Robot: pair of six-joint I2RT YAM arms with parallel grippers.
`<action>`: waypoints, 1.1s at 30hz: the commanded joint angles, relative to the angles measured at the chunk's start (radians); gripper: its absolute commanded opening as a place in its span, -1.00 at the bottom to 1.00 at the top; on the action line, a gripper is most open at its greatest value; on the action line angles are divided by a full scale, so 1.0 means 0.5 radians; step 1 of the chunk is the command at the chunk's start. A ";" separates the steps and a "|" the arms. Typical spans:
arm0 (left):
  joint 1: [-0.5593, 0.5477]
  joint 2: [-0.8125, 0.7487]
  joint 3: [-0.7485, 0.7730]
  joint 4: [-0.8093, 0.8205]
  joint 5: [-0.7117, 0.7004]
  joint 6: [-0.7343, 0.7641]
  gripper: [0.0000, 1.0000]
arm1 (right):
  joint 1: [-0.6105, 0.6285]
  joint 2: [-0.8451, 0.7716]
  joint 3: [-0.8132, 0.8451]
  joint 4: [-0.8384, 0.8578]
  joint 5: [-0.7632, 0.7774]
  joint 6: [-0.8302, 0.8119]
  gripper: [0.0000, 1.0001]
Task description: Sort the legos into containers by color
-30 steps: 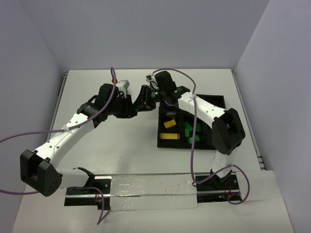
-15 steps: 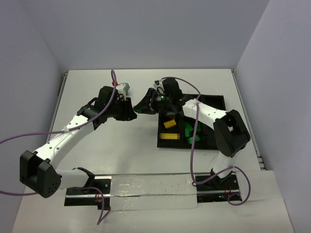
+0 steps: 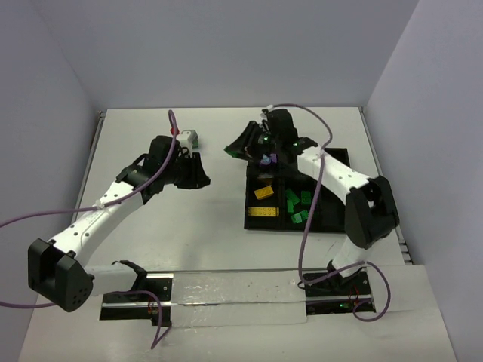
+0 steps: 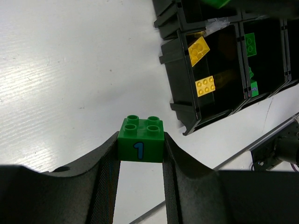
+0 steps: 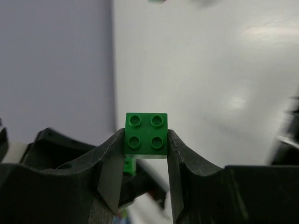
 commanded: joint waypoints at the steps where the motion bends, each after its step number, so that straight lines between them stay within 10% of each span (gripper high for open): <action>1: 0.009 -0.053 0.080 -0.002 -0.013 -0.007 -1.00 | -0.181 -0.515 -0.038 -0.602 0.915 -0.628 -1.00; 20: -0.394 0.680 0.840 -0.188 -0.223 -0.275 -1.00 | -0.416 -1.034 -0.911 -0.849 1.176 -0.818 -0.88; 28: -0.627 0.998 1.121 -0.328 -0.404 -0.445 -1.00 | -0.416 -0.962 -0.954 -0.789 1.106 -0.844 0.35; 33: -0.742 1.222 1.340 -0.433 -0.509 -0.559 -1.00 | -0.416 -1.068 -0.894 -0.846 1.223 -0.794 0.55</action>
